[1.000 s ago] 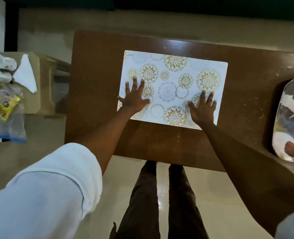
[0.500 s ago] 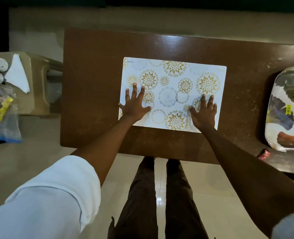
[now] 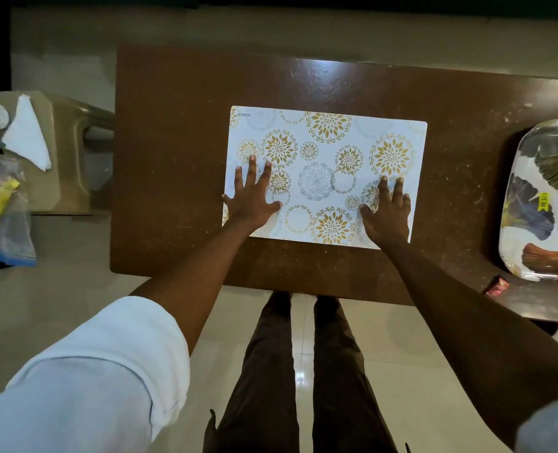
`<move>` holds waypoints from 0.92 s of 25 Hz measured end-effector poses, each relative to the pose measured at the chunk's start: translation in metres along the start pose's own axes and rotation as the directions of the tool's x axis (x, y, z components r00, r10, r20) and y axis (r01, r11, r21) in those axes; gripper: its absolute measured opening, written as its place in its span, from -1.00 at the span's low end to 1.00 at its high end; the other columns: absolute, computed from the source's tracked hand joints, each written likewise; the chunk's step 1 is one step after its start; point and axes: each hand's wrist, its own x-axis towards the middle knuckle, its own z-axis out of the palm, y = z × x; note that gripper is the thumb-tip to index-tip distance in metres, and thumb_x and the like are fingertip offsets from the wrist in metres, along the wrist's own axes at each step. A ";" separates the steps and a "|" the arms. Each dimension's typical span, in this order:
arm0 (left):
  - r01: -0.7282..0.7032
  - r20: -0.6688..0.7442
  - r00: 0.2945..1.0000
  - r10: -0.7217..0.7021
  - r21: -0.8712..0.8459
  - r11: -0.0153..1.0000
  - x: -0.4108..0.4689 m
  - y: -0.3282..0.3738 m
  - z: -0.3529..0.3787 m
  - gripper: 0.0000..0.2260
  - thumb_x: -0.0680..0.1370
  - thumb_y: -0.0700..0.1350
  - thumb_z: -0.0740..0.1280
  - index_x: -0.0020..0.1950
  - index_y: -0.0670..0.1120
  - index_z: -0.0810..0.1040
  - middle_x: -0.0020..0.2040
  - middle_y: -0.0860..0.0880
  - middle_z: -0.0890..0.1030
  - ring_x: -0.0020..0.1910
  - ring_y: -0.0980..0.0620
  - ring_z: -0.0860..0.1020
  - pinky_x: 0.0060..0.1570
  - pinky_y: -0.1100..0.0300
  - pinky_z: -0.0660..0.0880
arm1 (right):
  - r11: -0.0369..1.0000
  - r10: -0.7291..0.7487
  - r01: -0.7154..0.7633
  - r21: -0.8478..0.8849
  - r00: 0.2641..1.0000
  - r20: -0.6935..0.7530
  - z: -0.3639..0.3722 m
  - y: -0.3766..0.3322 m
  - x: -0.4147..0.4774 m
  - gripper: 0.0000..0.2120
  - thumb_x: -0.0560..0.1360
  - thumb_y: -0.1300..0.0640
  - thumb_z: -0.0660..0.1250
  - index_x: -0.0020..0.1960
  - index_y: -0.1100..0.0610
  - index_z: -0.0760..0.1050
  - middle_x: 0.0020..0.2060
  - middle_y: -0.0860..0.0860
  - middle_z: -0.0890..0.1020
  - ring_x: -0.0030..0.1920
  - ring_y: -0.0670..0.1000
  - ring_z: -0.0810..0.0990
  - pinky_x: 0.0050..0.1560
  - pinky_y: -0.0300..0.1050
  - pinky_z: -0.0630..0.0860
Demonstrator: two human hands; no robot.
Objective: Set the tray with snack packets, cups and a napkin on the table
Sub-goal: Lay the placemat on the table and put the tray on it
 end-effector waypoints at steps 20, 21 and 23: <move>0.007 0.060 0.998 -0.009 0.029 1.000 0.000 0.002 -0.007 -0.13 0.51 0.36 0.30 0.64 0.19 -0.14 0.65 0.04 -0.28 0.64 -0.19 -0.20 0.38 -0.55 0.05 | 1.000 0.003 -0.002 0.029 1.000 -0.012 -0.004 0.000 -0.007 -0.27 0.65 -0.16 0.22 0.68 0.02 -0.02 0.67 0.12 -0.09 0.65 0.28 -0.06 0.58 0.27 0.05; 0.019 0.072 0.997 -0.022 0.047 0.999 0.001 0.004 -0.011 -0.15 0.52 0.36 0.28 0.64 0.17 -0.14 0.66 0.03 -0.26 0.64 -0.20 -0.19 0.39 -0.55 0.04 | 0.999 -0.014 0.014 0.049 1.000 0.000 -0.009 0.000 -0.006 -0.27 0.64 -0.16 0.25 0.68 0.04 0.01 0.67 0.15 -0.05 0.64 0.29 -0.02 0.58 0.27 0.06; 0.016 0.066 0.998 -0.022 0.085 0.996 0.001 0.013 -0.024 -0.17 0.56 0.34 0.24 0.65 0.11 -0.12 0.67 0.00 -0.20 0.64 -0.20 -0.17 0.41 -0.52 0.03 | 0.994 -0.018 0.019 0.104 1.000 -0.006 -0.025 0.006 -0.004 -0.26 0.62 -0.17 0.29 0.67 0.07 0.07 0.65 0.18 0.08 0.62 0.29 0.09 0.55 0.25 0.13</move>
